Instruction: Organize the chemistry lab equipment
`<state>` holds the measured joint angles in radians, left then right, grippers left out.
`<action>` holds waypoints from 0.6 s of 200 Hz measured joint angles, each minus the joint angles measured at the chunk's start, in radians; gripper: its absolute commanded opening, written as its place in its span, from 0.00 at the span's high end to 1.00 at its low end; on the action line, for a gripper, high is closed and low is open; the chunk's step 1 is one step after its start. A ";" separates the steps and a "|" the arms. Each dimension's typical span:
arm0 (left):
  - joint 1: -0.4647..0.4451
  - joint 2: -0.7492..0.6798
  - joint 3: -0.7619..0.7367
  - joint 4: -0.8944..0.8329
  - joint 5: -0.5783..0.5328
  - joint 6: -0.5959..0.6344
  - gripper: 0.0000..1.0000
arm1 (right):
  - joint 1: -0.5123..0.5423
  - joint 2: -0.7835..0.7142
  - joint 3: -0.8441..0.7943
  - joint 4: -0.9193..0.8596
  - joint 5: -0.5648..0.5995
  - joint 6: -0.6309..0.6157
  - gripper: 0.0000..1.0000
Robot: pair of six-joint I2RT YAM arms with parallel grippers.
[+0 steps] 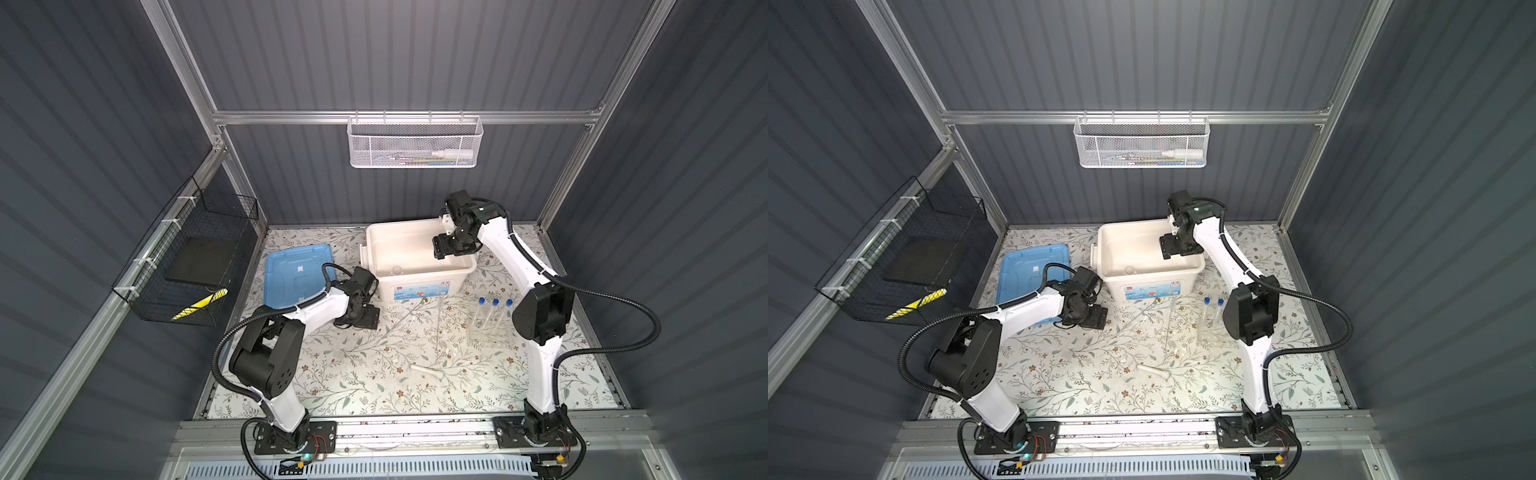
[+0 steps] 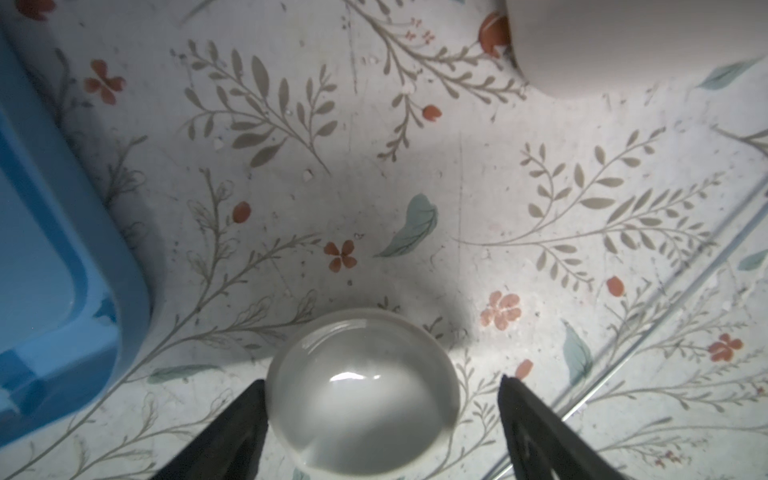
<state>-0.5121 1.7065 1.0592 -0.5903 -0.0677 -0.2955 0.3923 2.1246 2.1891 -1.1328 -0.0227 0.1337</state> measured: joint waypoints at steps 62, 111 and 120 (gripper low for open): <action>0.000 0.005 0.000 0.000 -0.008 0.000 0.21 | -0.005 -0.039 -0.043 0.023 0.001 0.001 0.20; 0.000 0.012 0.000 0.000 -0.010 0.000 0.27 | -0.007 -0.055 -0.102 0.045 0.000 0.008 0.20; 0.000 0.012 0.000 0.000 -0.010 0.000 0.29 | -0.009 -0.060 -0.111 0.048 0.000 0.011 0.20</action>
<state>-0.5117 1.7184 1.0592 -0.5907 -0.0776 -0.2958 0.3836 2.0647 2.0777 -1.0847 -0.0231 0.1448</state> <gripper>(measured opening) 0.730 0.797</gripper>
